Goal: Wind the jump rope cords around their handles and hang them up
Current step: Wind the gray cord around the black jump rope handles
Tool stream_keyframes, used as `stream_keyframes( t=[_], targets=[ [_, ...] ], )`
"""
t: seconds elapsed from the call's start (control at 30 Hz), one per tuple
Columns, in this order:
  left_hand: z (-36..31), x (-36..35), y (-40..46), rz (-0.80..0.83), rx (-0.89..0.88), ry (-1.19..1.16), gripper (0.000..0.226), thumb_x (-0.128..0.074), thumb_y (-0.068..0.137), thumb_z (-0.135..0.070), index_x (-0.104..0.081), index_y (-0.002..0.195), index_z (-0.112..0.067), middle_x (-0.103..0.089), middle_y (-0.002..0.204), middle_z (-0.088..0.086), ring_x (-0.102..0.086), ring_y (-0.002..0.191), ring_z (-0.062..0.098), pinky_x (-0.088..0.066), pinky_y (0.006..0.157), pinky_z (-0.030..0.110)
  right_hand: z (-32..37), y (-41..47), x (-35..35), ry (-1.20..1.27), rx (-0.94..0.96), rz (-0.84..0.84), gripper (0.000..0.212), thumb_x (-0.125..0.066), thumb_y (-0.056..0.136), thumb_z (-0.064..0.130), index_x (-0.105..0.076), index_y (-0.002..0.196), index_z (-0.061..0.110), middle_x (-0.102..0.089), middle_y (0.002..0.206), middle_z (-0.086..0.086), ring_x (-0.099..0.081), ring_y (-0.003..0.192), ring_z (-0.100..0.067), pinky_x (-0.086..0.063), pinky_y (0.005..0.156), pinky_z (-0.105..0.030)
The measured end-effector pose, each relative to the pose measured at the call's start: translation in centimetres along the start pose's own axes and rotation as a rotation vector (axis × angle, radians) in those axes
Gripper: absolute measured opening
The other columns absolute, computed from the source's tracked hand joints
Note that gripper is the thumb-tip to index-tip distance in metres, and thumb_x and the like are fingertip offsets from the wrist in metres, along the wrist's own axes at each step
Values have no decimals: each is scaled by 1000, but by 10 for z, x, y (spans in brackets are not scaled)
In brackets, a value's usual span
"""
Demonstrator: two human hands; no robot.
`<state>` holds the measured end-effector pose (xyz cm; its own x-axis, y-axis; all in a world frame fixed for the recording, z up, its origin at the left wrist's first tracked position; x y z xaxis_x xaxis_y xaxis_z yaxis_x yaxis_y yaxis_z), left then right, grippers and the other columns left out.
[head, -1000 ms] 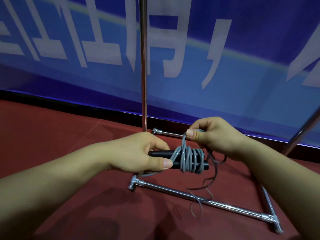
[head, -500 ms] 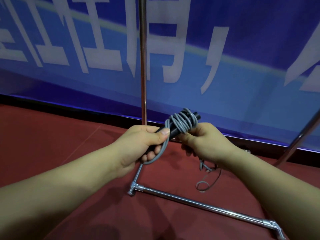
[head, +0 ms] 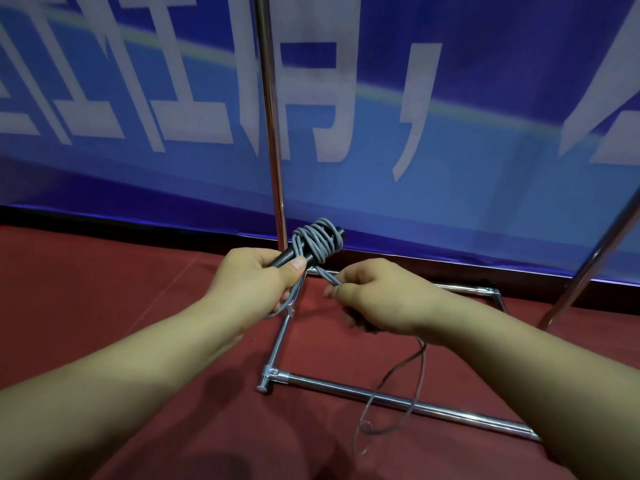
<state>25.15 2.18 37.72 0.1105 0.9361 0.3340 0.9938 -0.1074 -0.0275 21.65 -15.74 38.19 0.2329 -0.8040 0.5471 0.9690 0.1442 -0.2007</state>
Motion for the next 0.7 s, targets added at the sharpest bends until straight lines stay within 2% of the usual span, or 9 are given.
stream_keyframes(
  t=[0.13, 0.2, 0.3, 0.47, 0.6, 0.7],
  targets=[
    [5, 2, 5, -21, -7, 71, 33, -68, 94, -26, -65, 63, -16, -53, 54, 1, -43, 41, 8, -38, 43, 20, 2, -1, -1, -121, 18, -11, 23, -53, 99, 28, -69, 91, 14, -65, 61, 3, -59, 52, -10, -48, 58, -27],
    [10, 4, 9, -48, 9, 78, 32, -69, 94, -27, -66, 64, -14, -53, 54, 1, -43, 43, 12, -39, 48, 23, 3, -3, -1, -149, 21, -4, 23, -54, 97, 28, -67, 88, 12, -70, 65, -1, -62, 52, -10, -46, 56, -25],
    [15, 7, 14, -85, 32, 91, 32, -70, 92, -30, -68, 68, -8, -54, 54, 1, -45, 48, 16, -40, 56, 29, 6, -5, 0, -169, 31, 0, 19, -61, 91, 28, -69, 89, 11, -74, 75, -7, -67, 57, -12, -50, 59, -27],
    [19, 12, 20, -145, 34, 108, 31, -71, 90, -34, -71, 69, -11, -56, 53, -1, -48, 52, 19, -42, 61, 35, 4, -5, 4, -100, 28, -45, 9, -66, 89, 26, -71, 93, 20, -70, 72, -1, -64, 58, -11, -55, 64, -33],
    [18, 15, 22, -201, 0, 153, 30, -69, 77, -47, -72, 73, -18, -57, 53, 1, -51, 53, 22, -50, 60, 43, 7, -7, 7, -20, 50, -47, 8, -65, 91, 22, -71, 93, 20, -68, 69, 0, -60, 57, -13, -48, 60, -33],
    [17, 17, 23, -254, -23, 238, 24, -72, 82, -46, -72, 70, -26, -64, 55, -1, -61, 58, 25, -57, 68, 46, 11, -10, 6, 16, 50, -45, 6, -66, 90, 21, -69, 95, 18, -69, 69, -2, -59, 54, -14, -45, 57, -33]
  ],
)
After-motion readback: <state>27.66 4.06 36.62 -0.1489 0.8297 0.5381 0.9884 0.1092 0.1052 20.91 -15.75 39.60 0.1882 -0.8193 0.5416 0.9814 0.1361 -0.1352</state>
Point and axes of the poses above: each hand's wrist, its own y-axis towards the middle knuckle, its own x-axis out of the back of the hand, z = x × y, the point moved 1 cm from there along y, towards the middle knuckle
